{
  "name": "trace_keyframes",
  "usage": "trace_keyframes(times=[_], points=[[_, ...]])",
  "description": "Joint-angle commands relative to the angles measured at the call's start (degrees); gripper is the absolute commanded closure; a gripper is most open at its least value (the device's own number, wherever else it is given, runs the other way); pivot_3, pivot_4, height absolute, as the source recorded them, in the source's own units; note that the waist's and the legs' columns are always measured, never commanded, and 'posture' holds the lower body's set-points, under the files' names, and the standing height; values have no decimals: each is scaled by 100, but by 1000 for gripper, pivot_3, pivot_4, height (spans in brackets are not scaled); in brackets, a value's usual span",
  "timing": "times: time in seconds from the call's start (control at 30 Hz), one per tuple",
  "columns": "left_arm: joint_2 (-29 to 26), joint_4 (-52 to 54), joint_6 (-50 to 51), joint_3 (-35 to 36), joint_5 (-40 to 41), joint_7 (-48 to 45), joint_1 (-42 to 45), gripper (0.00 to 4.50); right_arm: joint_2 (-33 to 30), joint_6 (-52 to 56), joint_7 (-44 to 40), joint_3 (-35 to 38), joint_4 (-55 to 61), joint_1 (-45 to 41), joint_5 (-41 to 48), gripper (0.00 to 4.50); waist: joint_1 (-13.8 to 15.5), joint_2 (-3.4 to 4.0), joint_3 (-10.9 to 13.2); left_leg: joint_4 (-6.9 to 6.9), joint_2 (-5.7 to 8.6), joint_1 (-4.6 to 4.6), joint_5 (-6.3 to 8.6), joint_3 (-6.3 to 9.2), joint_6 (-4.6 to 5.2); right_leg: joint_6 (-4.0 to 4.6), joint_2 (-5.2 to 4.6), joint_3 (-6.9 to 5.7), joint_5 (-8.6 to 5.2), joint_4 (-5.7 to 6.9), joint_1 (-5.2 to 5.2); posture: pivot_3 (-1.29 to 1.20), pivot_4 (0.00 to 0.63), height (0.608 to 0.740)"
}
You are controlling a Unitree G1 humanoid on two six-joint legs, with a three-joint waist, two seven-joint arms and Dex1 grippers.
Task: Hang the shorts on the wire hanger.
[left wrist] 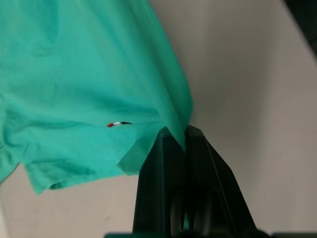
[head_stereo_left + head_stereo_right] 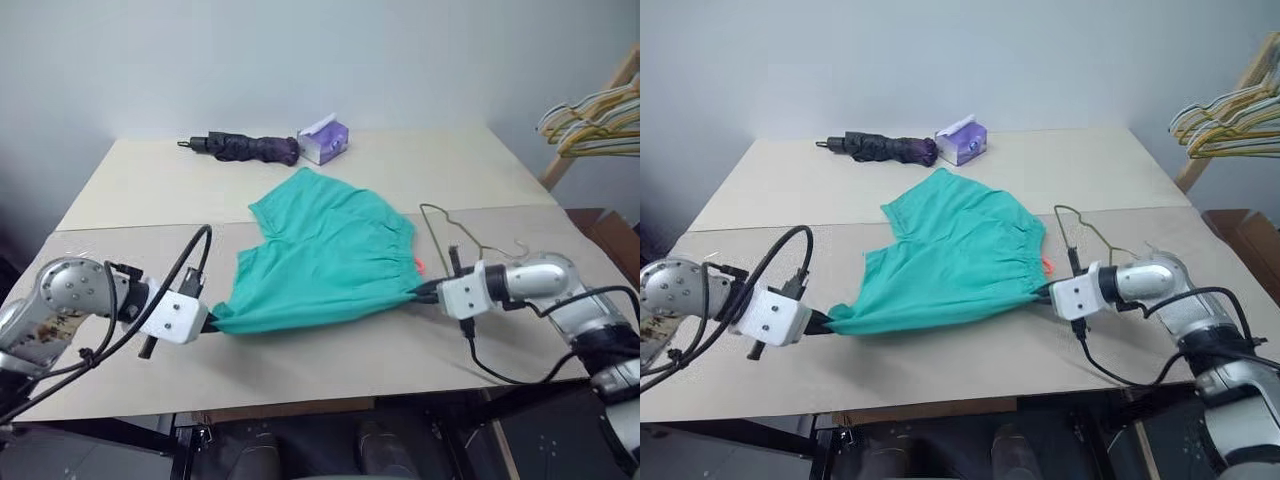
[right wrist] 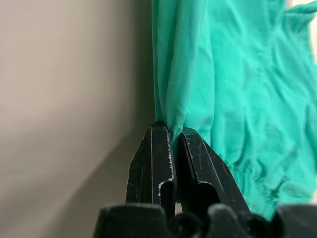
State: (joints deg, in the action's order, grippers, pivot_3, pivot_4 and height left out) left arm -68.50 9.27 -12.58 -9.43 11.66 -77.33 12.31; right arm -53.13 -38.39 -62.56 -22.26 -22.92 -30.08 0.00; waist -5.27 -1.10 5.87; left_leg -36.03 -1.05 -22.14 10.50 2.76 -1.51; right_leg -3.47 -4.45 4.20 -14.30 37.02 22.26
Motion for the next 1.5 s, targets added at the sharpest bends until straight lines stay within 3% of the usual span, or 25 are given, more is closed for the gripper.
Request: trace_keyframes(times=[0.03,0.27,0.57,0.7,1.0,1.07,1.23,1.5], points=[[-247,276,59,389,312,-302,-260,4463,-137,36,184,408,301,140,-124,4500,-3,0,-1,-1,0,2,0,-1,0,1,0,1,0,1,-1,-54,62,740],[-586,978,98,1107,812,-684,-1543,4463,44,-265,780,657,476,424,-418,4500,-50,-5,1,1,-7,18,0,-18,0,42,3,16,-18,4,-3,-67,65,740],[-369,1560,339,1560,678,-367,-2343,4463,-193,59,629,861,1296,1139,-54,4500,24,-17,8,-5,-5,18,4,-24,7,49,1,17,-27,2,-7,-56,70,740],[-121,1372,269,1551,824,-308,-2103,3489,-597,671,94,993,1881,1529,558,3183,58,-18,10,-4,-6,19,5,-26,7,50,2,17,-27,2,-6,-54,73,740],[-130,941,1230,2173,2256,-903,-1372,587,-1007,2101,-152,1901,2497,2063,1440,52,146,-23,11,-9,-12,18,6,-33,7,50,4,15,-28,1,-3,-33,64,740],[-17,832,1798,2205,2629,-643,-891,26,-941,2736,106,2153,2577,2059,1548,0,164,-24,12,-10,-10,17,6,-33,7,49,2,15,-28,0,-3,-37,64,740],[589,757,2719,2011,2989,142,14,26,-674,3965,889,2417,2644,1887,1252,0,155,-25,12,-11,-11,13,7,-32,7,11,4,13,-8,-2,-2,-63,59,740],[1603,1002,3550,1751,3259,1025,880,26,8,7029,2325,2097,2501,1139,451,0,101,-31,0,-19,-7,-1,7,-29,7,-2,6,15,1,-2,6,-98,22,740]])
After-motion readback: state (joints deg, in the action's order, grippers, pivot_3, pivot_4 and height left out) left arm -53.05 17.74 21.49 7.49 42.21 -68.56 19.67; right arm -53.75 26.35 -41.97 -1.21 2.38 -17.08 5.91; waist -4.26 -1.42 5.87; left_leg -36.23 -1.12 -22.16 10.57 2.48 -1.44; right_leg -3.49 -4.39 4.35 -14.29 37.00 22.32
